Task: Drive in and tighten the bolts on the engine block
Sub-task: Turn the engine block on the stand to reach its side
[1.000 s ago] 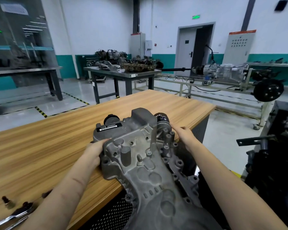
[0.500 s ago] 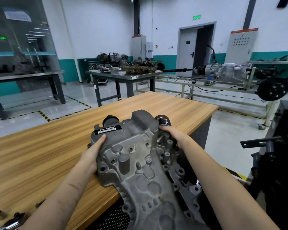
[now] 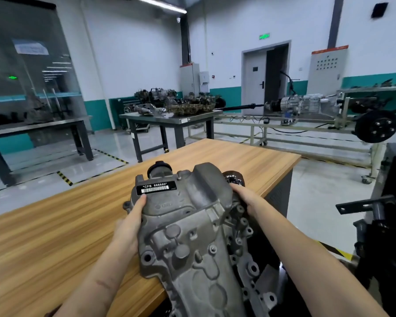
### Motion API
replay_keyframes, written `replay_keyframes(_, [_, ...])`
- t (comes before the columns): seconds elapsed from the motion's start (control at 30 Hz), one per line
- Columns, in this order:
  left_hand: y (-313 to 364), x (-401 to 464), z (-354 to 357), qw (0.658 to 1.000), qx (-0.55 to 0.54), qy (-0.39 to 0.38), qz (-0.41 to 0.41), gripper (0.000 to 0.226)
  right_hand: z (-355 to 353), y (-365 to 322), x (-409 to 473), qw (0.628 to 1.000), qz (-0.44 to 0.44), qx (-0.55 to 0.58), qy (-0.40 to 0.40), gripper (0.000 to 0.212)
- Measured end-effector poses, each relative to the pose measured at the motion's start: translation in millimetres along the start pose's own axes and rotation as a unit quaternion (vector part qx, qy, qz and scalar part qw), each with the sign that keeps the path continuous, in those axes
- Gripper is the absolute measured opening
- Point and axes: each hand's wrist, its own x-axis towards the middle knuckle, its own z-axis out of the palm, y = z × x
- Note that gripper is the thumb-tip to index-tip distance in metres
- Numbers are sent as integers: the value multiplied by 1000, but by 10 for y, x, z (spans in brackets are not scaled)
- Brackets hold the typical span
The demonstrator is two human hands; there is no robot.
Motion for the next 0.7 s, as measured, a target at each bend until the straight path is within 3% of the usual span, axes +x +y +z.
replay_keyframes(0.1, [11,-2,12,999,16,27,19,60,-107,-52,-127,999,-18,-24,39,41])
replay_keyframes(0.2, [25,-26,0,998,39,32,33,80,-228,-114,-335,992,-61,-44,102,26])
replay_keyframes(0.37, [210,-230,-37,997,47,-36,44,130,-300,-234,-832,980,-120,-40,156,27])
replay_keyframes(0.57, [439,-874,-34,990,25,-101,92,103,-400,-479,-1775,961,-174,-45,209,29])
replay_keyframes(0.7, [512,-1448,21,982,6,-147,115,62,-484,-584,-2588,941,-206,-40,265,33])
